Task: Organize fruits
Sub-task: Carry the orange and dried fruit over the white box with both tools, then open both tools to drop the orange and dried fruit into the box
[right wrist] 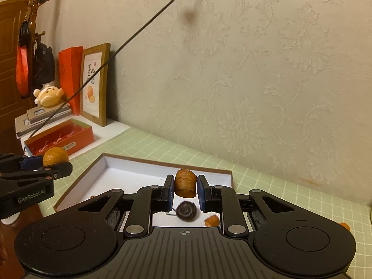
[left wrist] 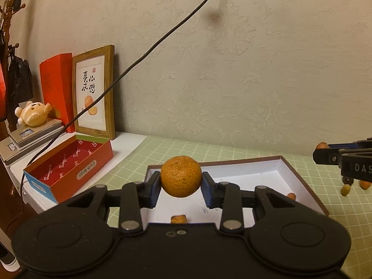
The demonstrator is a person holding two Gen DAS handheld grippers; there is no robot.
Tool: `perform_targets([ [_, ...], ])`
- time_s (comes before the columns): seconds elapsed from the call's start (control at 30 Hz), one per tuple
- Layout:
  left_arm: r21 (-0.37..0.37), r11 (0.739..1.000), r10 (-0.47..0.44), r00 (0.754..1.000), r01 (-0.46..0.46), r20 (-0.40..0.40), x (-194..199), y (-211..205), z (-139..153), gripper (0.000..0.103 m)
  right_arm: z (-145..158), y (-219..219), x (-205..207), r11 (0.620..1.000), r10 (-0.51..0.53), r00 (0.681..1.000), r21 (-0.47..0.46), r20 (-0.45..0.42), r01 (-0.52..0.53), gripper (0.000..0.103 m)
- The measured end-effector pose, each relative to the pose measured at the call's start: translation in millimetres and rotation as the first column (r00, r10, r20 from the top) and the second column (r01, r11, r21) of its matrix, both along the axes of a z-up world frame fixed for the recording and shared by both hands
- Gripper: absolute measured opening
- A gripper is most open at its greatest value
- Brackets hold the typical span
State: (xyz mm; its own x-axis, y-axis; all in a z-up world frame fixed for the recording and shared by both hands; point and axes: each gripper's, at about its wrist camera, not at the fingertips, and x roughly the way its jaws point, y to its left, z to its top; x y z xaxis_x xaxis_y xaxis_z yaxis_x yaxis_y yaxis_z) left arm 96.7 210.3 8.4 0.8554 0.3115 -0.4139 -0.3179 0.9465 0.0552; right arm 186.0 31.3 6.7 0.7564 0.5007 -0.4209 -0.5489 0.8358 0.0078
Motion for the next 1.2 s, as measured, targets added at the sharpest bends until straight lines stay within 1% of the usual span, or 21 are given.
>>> perform_targets([
  [0.3,0.001,1.000,0.007,1.000,-0.006,-0.030,37.3,14.3,-15.0,0.027,-13.4,19.1,44.3,1.000,0.002,0.999,-0.006,-0.040,-0.002,0.021],
  [0.5,-0.021,0.999,0.024,0.997,-0.025,-0.068,58.2,25.8,-31.6,0.027,-26.8,31.0,77.6,1.000,0.000,0.996,-0.021,-0.085,-0.002,0.021],
  [0.77,-0.026,0.998,0.046,0.993,-0.049,-0.107,73.7,33.8,-47.3,0.027,-46.6,41.1,103.2,0.999,-0.006,0.992,-0.040,-0.127,0.001,0.021],
  [1.0,-0.021,0.998,0.050,0.991,-0.053,-0.122,81.2,34.5,-53.2,0.028,-55.8,41.7,110.4,0.999,-0.010,0.988,-0.036,-0.152,0.005,0.021],
  [1.03,-0.023,0.998,0.050,0.991,-0.053,-0.126,82.6,34.9,-54.3,0.030,-56.8,41.8,111.2,0.999,-0.008,0.988,-0.033,-0.153,0.003,0.021],
  [1.07,-0.010,0.998,0.065,0.990,-0.067,-0.129,83.9,34.9,-55.5,0.045,-58.4,42.7,111.9,0.999,-0.010,0.990,-0.033,-0.140,0.006,0.022],
  [1.1,0.021,0.994,0.109,0.987,-0.107,-0.122,83.8,34.1,-55.8,0.088,-60.3,44.5,112.2,0.998,-0.029,0.992,-0.052,-0.120,0.022,0.047],
  [1.13,0.042,0.987,0.157,0.985,-0.154,-0.077,79.0,33.9,-54.3,0.095,-62.5,46.2,114.5,0.993,-0.083,0.991,-0.092,-0.100,0.074,0.103],
  [1.17,0.043,0.985,0.168,0.985,-0.166,-0.041,75.3,35.1,-52.2,0.096,-62.5,42.9,114.2,0.989,-0.129,0.989,-0.084,-0.072,0.123,0.101],
  [1.2,0.025,0.989,0.145,0.988,-0.144,-0.052,75.5,37.7,-51.1,0.096,-63.0,37.2,112.6,0.992,-0.126,0.991,-0.030,-0.045,0.124,0.103],
])
